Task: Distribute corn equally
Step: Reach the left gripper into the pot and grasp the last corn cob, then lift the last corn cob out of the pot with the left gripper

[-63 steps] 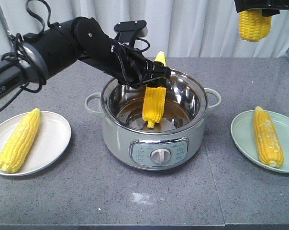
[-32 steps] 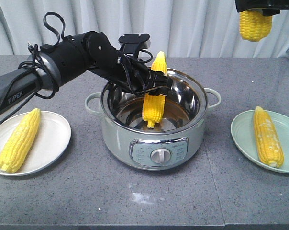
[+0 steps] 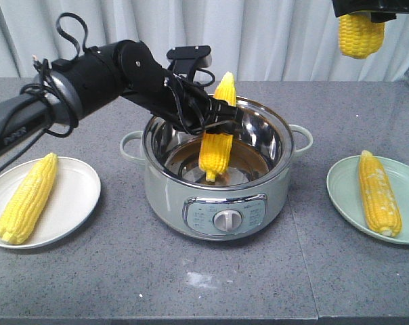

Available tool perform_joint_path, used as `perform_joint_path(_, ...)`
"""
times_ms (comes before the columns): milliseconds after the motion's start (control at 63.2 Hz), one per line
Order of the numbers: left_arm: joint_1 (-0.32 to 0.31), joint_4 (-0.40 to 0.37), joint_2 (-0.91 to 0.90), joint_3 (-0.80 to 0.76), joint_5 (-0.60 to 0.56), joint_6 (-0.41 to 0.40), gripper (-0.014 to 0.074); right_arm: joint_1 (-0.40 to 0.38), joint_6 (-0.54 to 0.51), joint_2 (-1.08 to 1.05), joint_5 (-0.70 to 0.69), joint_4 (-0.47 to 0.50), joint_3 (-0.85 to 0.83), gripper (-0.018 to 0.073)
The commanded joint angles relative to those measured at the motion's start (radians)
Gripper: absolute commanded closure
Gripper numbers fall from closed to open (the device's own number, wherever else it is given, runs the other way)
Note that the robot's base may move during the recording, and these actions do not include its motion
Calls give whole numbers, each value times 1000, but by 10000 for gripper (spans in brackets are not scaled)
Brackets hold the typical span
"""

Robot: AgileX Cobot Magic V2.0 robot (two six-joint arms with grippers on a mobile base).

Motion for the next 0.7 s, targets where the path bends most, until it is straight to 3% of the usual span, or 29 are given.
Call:
perform_joint_path(0,-4,-27,-127,-31,-44,-2,604,-6,11,-32,-69,-20,-27,565)
perform_joint_path(158,-4,12,-240,-31,-20,-2,604,-6,11,-32,-53,-20,-27,565)
perform_joint_path(285,-4,88,-342,-31,50,-6,604,-6,14,-32,-32,-17,-27,565)
perform_joint_path(364,-4,157,-407,-31,107,-14,604,-6,24,-34,-15,-6,-27,565)
perform_joint_path(681,-4,482,-601,-31,246,-194,603,-6,26,-59,26,43,-27,565)
